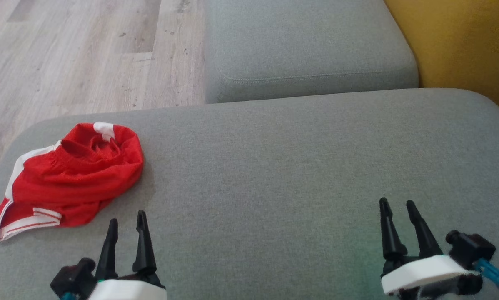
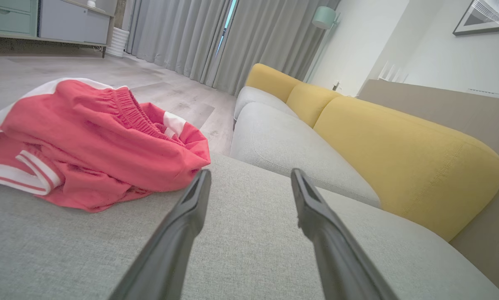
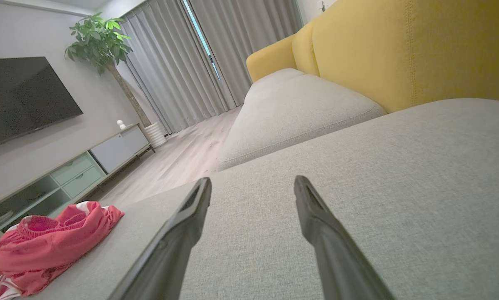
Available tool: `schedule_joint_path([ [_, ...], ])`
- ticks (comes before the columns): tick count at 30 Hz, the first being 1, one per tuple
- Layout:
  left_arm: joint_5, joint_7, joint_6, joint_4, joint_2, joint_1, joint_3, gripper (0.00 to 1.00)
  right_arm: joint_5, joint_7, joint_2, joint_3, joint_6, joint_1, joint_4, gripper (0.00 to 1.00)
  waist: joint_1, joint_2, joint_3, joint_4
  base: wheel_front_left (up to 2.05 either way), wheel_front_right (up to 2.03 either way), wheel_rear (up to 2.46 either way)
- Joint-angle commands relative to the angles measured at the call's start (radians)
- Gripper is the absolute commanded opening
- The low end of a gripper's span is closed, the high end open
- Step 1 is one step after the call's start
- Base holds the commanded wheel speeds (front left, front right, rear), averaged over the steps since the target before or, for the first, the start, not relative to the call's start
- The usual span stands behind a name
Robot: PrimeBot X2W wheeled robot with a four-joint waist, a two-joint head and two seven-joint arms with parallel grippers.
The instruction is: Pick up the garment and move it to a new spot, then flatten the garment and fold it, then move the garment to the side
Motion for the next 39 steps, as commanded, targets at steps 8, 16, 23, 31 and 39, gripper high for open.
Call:
schedule_joint_path([
  [8, 0.117, -0.038, 0.005, -0.028, 0.008, -0.02, 0.01, 1.0, -0.126, -0.04, -0.008, 0.046, -0.001, -0.007, -0.044, 1.0, 0.0, 0.0, -0.009, 0.002, 0.0, 0.0, 0.0],
  [16, 0.229, -0.064, 0.007, -0.027, 0.008, -0.013, 0.008, 1.0, -0.202, -0.067, -0.009, 0.059, -0.001, 0.003, -0.045, 1.0, 0.0, 0.0, -0.017, 0.003, 0.0, 0.0, 0.0],
  [23, 0.322, -0.084, 0.024, -0.012, 0.009, -0.011, 0.0, 1.0, -0.276, -0.088, -0.009, 0.055, -0.001, 0.011, -0.027, 1.0, 0.0, 0.0, -0.023, 0.003, 0.0, 0.0, 0.0],
  [31, 0.391, -0.104, 0.04, 0.008, 0.009, -0.01, -0.002, 1.0, -0.373, -0.108, -0.009, 0.056, -0.001, 0.016, -0.03, 1.0, 0.0, 0.0, -0.029, 0.001, 0.0, 0.0, 0.0],
  [39, 0.378, -0.104, 0.042, 0.03, 0.009, -0.014, 0.003, 1.0, -0.382, -0.108, -0.009, 0.052, -0.001, 0.016, -0.025, 1.0, 0.0, 0.0, -0.028, 0.003, 0.0, 0.0, 0.0],
])
